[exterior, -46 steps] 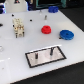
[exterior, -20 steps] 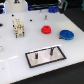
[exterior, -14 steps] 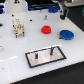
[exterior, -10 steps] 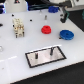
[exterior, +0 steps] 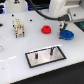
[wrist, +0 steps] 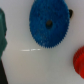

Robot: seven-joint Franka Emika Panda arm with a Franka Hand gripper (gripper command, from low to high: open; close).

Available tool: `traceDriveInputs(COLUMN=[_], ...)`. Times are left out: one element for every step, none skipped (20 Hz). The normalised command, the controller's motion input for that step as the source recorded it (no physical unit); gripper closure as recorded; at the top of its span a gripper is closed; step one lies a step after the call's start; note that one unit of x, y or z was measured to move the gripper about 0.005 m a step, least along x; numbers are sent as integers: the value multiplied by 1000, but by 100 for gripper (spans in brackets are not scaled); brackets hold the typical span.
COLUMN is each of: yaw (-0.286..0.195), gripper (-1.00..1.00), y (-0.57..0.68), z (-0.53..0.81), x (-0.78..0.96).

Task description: Insert the blue gear onto the right peg, followed by the red gear

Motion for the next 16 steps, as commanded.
traceDriveInputs(yaw=[0, 0, 0, 0, 0, 0, 0, 0, 0, 0, 0, 0, 0, 0, 0, 0], gripper=[-100, -100, -100, -100, -100, -100, -100, -100, -100, -100, -100, -100, -100, -100, -100, -100], y=[4, 15, -16, -44, -70, -54, -45, -60, -59, -83, 33, 6, 57, 137, 157, 163], z=[-447, -419, -444, -448, -400, -395, -360, -288, -261, -185, -88, 0, 0, -31, -80, -97], x=[-122, -128, -145, -224, -241, -237, -287, -346, -378, -372, -289, 0, -157, -414, -583, -600])
